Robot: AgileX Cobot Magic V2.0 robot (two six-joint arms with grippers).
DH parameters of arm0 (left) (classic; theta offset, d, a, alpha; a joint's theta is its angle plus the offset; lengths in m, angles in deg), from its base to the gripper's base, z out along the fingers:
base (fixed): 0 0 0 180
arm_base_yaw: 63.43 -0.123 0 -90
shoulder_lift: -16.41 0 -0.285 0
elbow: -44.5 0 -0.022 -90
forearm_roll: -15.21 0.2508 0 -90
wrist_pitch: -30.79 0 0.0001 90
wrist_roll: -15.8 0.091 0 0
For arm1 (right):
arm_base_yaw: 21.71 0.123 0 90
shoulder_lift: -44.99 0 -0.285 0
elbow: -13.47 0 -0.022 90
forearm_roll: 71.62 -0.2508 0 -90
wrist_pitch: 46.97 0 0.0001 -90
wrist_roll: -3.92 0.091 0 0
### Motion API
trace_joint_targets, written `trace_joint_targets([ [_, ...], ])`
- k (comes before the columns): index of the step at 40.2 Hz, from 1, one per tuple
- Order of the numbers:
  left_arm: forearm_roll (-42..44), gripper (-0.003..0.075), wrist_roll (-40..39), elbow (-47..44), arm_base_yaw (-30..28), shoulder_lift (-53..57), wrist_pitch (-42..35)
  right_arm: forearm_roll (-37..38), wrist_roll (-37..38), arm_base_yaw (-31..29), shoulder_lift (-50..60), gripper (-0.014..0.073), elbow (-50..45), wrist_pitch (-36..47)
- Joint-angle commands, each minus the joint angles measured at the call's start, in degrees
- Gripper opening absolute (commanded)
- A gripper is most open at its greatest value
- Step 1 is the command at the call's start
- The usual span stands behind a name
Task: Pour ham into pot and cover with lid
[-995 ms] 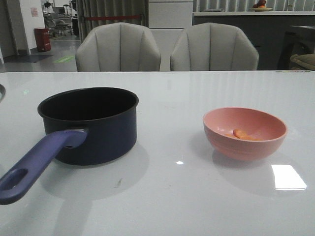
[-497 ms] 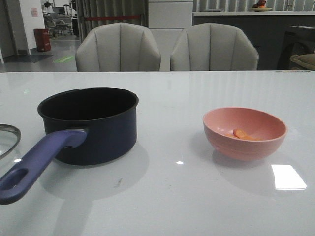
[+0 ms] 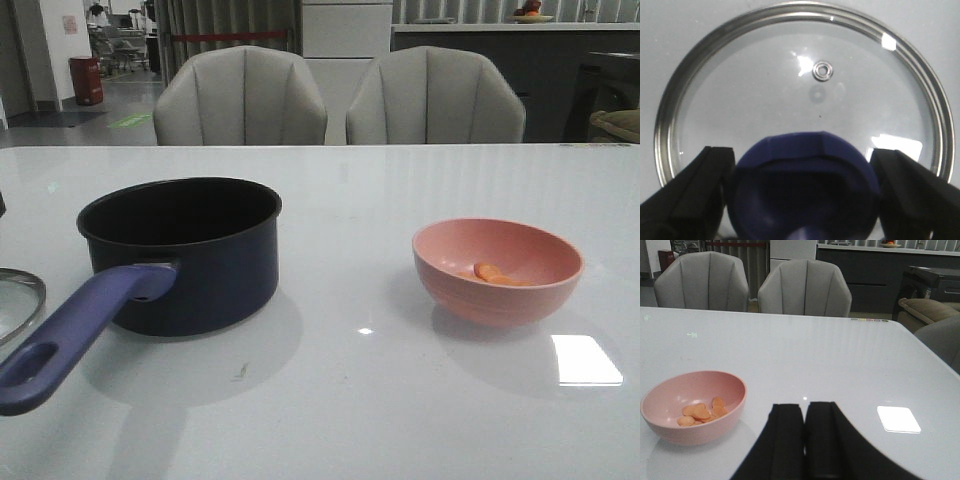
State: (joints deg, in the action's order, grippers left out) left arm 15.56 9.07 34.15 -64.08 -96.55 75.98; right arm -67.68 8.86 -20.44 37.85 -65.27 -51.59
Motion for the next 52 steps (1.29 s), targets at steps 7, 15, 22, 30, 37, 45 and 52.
trace_joint_targets([
  [7,-0.35,0.0551,3.47,2.54,0.38,3.87,0.75,0.90,-0.35,-0.33,1.13,0.0145,0.30,4.62],
  [15,-1.15,0.0551,4.71,1.43,1.96,11.91,-1.31,0.90,-0.35,-0.33,1.13,0.0145,0.30,4.62],
  [22,-2.02,0.0551,4.71,-5.31,3.48,22.78,-8.54,0.90,-0.35,-0.33,1.13,0.0145,0.30,4.62],
  [30,-3.68,0.0551,4.71,-13.46,4.03,34.64,-16.01,0.90,-0.35,-0.33,1.13,0.0145,0.30,4.62],
  [37,-5.38,0.0551,4.71,-20.47,4.03,45.82,-22.39,0.90,-0.35,-0.33,1.13,0.0145,0.30,4.62],
  [45,-5.38,0.0551,4.71,-29.82,4.03,60.89,-30.00,0.90,-0.35,-0.33,1.13,0.0145,0.30,4.62],
  [52,-4.76,0.0551,4.71,-36.30,7.71,73.33,-34.29,0.90,-0.35,-0.33,1.13,0.0145,0.30,4.62],
])
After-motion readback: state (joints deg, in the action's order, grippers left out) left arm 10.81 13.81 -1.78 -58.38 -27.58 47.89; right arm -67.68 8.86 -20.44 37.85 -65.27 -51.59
